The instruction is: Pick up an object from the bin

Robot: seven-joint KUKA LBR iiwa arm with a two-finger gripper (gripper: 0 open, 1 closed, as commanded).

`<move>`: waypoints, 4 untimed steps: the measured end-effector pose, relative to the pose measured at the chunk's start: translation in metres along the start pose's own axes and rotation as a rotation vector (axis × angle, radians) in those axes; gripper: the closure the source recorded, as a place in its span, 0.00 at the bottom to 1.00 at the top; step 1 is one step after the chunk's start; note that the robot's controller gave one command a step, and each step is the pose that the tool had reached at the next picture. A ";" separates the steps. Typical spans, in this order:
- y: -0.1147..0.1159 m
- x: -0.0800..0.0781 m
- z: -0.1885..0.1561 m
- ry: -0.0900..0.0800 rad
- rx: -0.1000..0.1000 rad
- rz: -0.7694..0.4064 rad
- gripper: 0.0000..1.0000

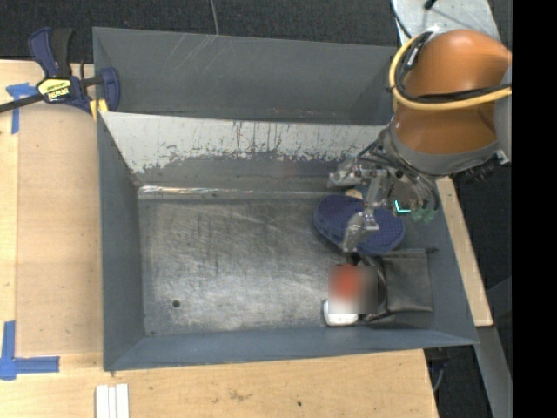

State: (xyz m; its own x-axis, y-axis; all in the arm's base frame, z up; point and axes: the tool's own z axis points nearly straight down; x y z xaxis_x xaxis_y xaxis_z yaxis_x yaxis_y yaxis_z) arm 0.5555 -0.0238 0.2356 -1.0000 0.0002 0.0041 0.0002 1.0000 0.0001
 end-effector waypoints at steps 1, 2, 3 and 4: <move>-0.060 0.021 0.120 -0.010 -0.003 0.146 0.00; -0.050 -0.023 0.154 -0.004 -0.006 0.302 0.00; -0.051 -0.030 0.149 -0.033 -0.006 0.305 1.00; -0.118 -0.035 -0.029 -0.017 0.004 0.039 1.00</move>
Offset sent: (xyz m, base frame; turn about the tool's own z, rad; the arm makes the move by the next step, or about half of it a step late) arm -0.0225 -0.0601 -0.1191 0.1461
